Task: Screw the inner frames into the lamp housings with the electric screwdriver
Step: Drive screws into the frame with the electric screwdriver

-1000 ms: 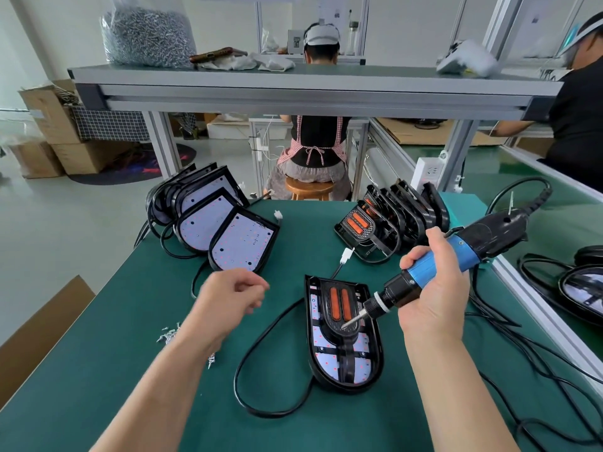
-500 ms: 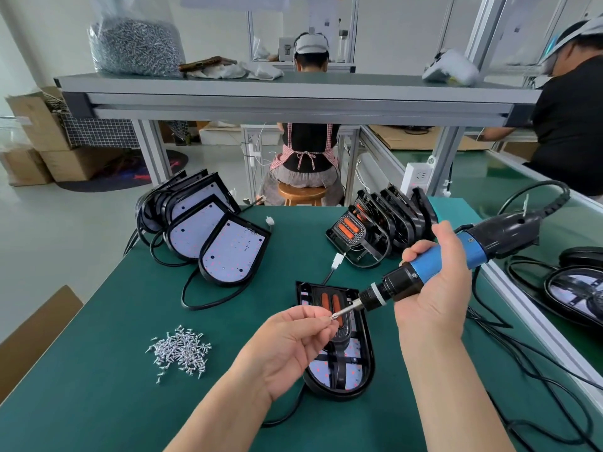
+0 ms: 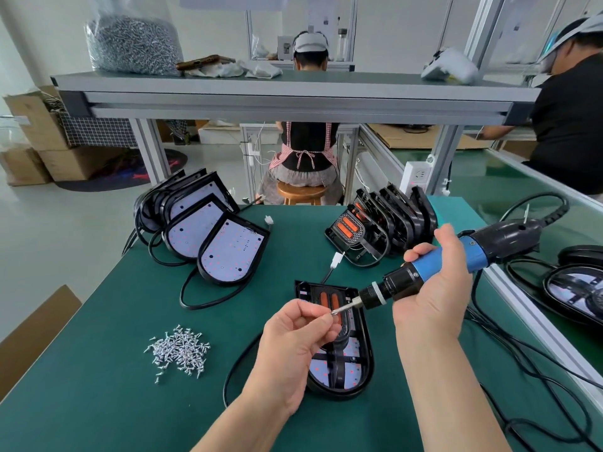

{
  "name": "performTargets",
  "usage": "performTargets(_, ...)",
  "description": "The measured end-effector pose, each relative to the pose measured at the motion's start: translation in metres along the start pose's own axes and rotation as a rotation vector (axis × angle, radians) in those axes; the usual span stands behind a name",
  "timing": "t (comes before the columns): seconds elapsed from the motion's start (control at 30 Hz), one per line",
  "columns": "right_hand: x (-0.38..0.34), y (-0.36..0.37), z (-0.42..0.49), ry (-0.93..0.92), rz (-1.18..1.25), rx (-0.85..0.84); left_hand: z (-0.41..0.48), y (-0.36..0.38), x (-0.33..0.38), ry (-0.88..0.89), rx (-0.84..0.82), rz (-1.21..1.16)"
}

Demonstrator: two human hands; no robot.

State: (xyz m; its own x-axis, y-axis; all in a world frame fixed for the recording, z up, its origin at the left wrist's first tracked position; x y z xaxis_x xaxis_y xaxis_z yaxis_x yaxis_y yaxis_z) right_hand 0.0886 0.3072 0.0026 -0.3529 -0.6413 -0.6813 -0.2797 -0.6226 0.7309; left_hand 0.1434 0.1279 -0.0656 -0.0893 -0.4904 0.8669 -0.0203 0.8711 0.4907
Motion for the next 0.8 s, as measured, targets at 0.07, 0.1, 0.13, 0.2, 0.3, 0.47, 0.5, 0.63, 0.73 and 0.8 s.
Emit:
performTargets(0.07, 0.001, -0.002, 0.001, 0.003, -0.008, 0.037, -0.003, 0.001, 0.003, 0.118, 0.034, 0.157)
performTargets(0.1, 0.002, -0.003, 0.001, 0.009, -0.012, 0.053, -0.003, 0.002, 0.004, 0.160, 0.049, 0.211)
performTargets(0.13, 0.004, -0.004, 0.000, 0.016, -0.017, 0.065, -0.004, 0.002, 0.004, 0.188, 0.059, 0.245)
performTargets(0.2, 0.007, -0.004, 0.000, 0.027, -0.022, 0.077, -0.005, 0.001, 0.003, 0.211, 0.064, 0.281)
performTargets(0.3, 0.011, -0.004, -0.001, 0.049, -0.026, 0.081, -0.005, 0.000, 0.003, 0.237, 0.063, 0.330)
performTargets(0.47, 0.016, -0.008, 0.001, 0.095, -0.022, 0.104, -0.003, -0.004, 0.003, 0.285, 0.035, 0.364)
performTargets(0.5, 0.017, -0.008, 0.002, 0.106, -0.017, 0.104, -0.002, -0.004, 0.004, 0.288, 0.015, 0.368)
performTargets(0.63, 0.020, -0.006, 0.007, 0.128, 0.002, 0.093, 0.003, -0.005, 0.005, 0.298, -0.048, 0.401)
performTargets(0.73, 0.021, -0.001, 0.011, 0.118, 0.009, 0.073, 0.006, -0.017, 0.008, 0.310, 0.009, 0.536)
performTargets(0.8, 0.020, 0.003, 0.015, 0.090, 0.024, 0.055, 0.009, -0.029, 0.011, 0.302, 0.086, 0.683)
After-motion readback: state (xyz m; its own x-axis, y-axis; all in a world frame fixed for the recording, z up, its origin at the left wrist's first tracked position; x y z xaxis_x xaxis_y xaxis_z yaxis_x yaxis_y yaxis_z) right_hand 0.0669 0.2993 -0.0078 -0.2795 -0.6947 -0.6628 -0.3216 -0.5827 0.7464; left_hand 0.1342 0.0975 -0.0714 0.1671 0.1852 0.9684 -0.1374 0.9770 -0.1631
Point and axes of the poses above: each hand's wrist, its own z-axis towards the middle knuckle, its own y-axis out of the palm, x = y × z, the point moved 5 cm from there along z, towards the middle knuckle, and after that the axes turned 8 degrees about -x, right-handed, at the moved point
